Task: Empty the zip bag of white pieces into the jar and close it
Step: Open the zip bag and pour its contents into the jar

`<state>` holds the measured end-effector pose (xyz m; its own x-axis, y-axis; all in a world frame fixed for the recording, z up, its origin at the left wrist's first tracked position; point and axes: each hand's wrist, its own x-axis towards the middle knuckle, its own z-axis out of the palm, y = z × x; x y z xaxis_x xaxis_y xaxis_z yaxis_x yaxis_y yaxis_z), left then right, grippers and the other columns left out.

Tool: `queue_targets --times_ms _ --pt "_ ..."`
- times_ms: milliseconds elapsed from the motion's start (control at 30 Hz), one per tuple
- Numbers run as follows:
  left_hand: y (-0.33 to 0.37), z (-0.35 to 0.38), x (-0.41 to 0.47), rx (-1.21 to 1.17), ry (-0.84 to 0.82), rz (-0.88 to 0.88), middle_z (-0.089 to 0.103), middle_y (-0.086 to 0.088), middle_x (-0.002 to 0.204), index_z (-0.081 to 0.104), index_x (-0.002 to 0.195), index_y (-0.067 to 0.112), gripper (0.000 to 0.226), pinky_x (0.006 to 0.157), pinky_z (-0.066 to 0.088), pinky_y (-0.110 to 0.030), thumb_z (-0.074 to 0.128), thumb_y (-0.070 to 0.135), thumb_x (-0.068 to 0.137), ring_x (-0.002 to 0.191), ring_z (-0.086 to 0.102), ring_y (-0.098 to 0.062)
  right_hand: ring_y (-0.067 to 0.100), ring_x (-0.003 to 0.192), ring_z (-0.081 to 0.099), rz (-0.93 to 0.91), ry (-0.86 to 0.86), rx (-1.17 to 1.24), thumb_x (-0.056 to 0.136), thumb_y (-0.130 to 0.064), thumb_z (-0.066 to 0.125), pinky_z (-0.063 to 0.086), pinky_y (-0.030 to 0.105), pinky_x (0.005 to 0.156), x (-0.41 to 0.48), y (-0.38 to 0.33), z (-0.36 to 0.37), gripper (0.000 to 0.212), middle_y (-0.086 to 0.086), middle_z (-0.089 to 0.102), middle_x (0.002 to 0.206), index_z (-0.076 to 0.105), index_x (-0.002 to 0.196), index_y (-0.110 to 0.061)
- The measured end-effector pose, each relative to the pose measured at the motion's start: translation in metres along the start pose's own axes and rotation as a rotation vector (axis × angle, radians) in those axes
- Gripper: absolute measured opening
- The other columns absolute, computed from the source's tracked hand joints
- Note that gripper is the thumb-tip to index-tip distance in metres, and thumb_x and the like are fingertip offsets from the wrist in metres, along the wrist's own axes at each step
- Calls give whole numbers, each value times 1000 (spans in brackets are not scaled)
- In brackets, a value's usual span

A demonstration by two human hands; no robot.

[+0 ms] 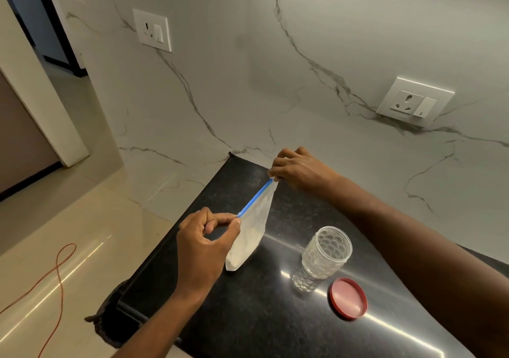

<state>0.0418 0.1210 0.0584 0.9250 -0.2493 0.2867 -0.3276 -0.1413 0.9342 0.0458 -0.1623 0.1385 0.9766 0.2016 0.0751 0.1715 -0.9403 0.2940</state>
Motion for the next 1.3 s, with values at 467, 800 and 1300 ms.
queue_targets --times_ms 467,800,1300 --pt "2 -11 30 -186 -364 -154 74 18 106 71 108 50 29 79 60 -14 70 64 83 102 70 -1 9 66 68 770 290 969 98 -34 72 53 20 56 -33 -60 -4 17 -4 72 89 65 99 -19" --pt "7 10 73 -206 -571 -515 82 -1 87 86 84 27 24 65 63 -23 68 30 100 87 81 -21 29 81 82 1057 248 1892 93 -39 77 65 36 63 -27 -135 12 28 7 82 88 78 102 -13" --pt "-8 9 69 95 -488 -179 77 12 72 80 78 27 16 56 57 -10 78 21 93 79 74 3 28 69 81 1116 296 1673 96 -18 71 66 34 58 -35 -135 15 15 9 80 75 78 90 -6"
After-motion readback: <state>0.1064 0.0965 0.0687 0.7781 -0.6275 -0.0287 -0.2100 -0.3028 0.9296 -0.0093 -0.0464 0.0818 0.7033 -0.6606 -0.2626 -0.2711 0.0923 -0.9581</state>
